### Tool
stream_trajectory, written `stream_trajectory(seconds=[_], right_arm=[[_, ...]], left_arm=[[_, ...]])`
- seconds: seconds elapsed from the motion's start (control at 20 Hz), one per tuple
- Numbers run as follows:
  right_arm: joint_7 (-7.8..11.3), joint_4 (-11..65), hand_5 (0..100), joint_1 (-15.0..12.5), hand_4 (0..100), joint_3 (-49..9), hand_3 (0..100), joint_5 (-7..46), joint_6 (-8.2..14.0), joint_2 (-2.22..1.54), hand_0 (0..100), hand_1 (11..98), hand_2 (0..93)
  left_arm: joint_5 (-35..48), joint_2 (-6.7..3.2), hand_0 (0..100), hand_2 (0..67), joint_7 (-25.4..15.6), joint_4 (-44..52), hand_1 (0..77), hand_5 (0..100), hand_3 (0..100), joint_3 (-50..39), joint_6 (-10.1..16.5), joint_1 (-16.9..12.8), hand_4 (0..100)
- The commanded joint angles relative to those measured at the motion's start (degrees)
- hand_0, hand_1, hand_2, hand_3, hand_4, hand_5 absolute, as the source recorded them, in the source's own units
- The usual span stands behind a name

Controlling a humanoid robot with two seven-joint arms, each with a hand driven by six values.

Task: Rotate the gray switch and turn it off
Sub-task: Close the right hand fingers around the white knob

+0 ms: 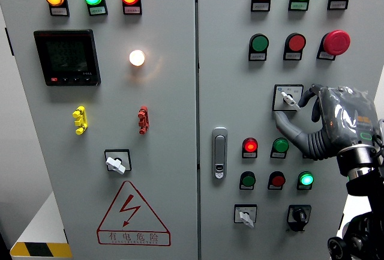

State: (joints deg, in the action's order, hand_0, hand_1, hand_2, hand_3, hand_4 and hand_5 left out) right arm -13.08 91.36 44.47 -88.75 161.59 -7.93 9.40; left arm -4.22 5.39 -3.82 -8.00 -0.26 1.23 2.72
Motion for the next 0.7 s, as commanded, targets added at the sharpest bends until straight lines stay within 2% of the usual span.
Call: stream_trajectory(seconds=[0.0, 0.35, 0.65], right_arm=[[-0.1, -0.04, 92, 0.09, 97, 0.07, 86, 0.13, 0.1, 0.0, 27, 30.7, 58.8], [-0.8, -0.48, 92, 0.44, 97, 0.24, 87, 0.31, 0.1, 0.0, 32, 29.8, 59.2], [-2.3, -0.83, 93, 0.88, 97, 0.51, 87, 0.4, 0.1, 0.09, 36, 29.3, 59.3]], left_arm=[[0.0, -0.03, 0, 13.2, -0.04, 0.0, 0.0, 12, 18, 0.0, 0.0, 0.0, 10], [0.0, -0.03, 0, 13.2, -0.04, 0.0, 0.0, 12, 18, 0.0, 0.0, 0.0, 10], [0.0, 0.06, 0, 13.2, -0.04, 0.0, 0.0, 12, 18, 0.0, 0.0, 0.0, 10]])
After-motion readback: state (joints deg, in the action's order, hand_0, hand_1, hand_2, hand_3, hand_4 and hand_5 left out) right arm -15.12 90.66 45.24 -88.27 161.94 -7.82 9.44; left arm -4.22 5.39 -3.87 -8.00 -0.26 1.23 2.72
